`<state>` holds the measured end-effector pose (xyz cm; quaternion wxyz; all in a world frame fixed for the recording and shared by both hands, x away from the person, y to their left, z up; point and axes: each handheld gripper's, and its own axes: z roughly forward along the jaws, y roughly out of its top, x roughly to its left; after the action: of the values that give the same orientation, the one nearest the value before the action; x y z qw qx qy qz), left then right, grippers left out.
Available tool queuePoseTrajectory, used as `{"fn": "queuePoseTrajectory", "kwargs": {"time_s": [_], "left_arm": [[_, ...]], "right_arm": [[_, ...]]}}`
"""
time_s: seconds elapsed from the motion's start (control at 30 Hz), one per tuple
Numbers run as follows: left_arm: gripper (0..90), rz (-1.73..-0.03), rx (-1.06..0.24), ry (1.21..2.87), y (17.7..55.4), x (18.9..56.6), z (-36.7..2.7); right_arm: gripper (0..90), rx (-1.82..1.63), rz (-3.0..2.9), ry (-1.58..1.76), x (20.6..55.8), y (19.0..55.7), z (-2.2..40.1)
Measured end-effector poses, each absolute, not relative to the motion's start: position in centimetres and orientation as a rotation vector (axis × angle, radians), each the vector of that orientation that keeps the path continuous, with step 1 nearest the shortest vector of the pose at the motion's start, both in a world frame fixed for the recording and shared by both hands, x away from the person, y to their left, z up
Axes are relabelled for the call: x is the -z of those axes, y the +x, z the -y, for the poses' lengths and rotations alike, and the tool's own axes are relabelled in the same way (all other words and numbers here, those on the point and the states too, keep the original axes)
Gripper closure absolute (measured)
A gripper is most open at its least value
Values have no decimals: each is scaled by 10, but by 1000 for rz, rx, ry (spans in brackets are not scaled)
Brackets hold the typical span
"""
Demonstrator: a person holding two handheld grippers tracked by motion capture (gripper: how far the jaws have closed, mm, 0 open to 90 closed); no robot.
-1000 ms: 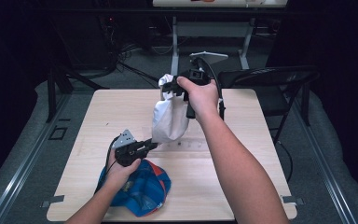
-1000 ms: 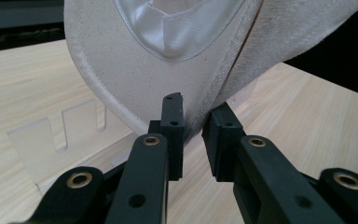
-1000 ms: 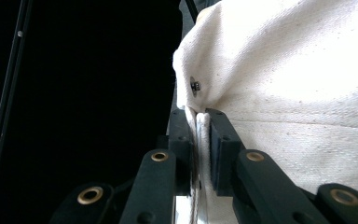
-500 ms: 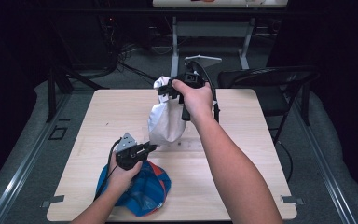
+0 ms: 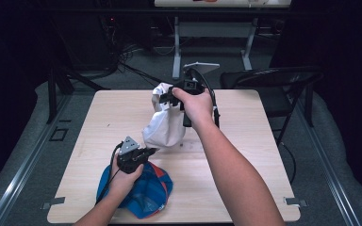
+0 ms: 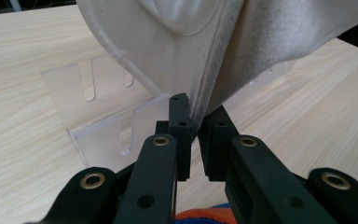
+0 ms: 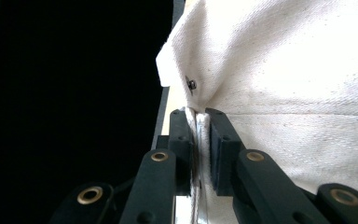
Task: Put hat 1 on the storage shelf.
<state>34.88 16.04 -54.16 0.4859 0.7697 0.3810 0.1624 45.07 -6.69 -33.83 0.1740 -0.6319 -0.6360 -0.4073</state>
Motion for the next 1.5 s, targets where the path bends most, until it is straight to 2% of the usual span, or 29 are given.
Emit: {"fn": "queuePoseTrajectory", "kwargs": {"time_s": [0.23,0.5,0.57,0.73,0.87,1.5], "left_arm": [[847,-967,-392,1930,349,550,-158],[839,-945,-399,1913,348,552,-159],[813,-955,-398,1906,347,551,-159],[676,-952,-408,1907,342,544,-162],[639,-945,-428,1885,336,540,-169],[592,-948,-515,1794,320,526,-203]], "right_arm": [[817,1111,1852,-1802,346,451,63],[816,1105,1831,-1815,353,452,67],[815,1108,1836,-1817,353,452,67],[788,1116,1846,-1815,352,450,69],[752,1137,1872,-1799,349,446,70],[703,1173,1931,-1782,334,431,89]]}}
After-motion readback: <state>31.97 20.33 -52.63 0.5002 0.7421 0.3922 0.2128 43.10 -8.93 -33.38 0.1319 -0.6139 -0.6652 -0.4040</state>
